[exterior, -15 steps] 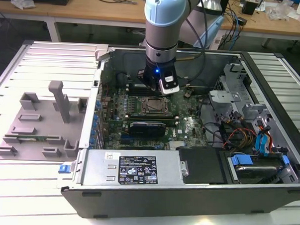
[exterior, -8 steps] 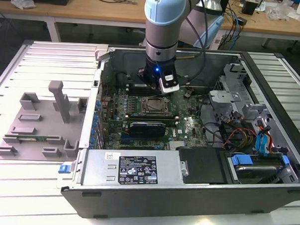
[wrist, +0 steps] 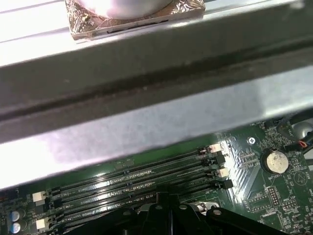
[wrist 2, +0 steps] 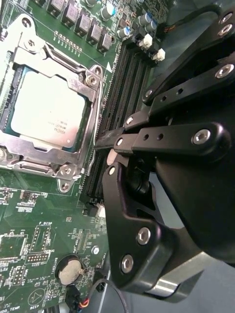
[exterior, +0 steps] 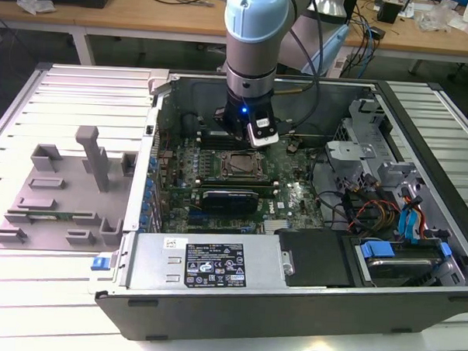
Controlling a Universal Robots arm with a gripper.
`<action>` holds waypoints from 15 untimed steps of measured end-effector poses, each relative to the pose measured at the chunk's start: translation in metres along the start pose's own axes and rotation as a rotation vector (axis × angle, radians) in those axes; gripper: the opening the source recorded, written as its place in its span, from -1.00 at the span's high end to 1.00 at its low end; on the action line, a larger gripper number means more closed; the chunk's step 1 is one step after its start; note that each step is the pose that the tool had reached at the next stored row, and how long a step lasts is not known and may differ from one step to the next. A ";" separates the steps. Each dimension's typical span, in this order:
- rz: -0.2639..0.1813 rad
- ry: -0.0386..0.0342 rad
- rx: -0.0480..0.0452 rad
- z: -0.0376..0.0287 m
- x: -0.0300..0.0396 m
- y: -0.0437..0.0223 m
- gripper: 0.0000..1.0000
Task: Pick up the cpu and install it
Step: 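Install the first cpu locking lever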
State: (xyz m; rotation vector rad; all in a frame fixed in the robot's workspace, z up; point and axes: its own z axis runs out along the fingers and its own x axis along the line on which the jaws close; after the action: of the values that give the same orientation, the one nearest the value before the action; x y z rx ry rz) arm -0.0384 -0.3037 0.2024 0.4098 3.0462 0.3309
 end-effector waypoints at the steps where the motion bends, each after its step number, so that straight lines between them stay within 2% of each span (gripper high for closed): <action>1: 0.000 0.0001 -0.0001 0.0002 -0.0001 -0.0003 0.79; 9: 0.000 0.0000 -0.0002 0.0015 -0.0011 -0.0042 0.79; 15: 0.000 0.0009 -0.0039 0.0030 -0.0017 -0.0050 0.79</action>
State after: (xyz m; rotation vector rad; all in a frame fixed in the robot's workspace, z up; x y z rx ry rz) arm -0.0378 -0.3083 0.1984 0.4100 3.0459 0.3370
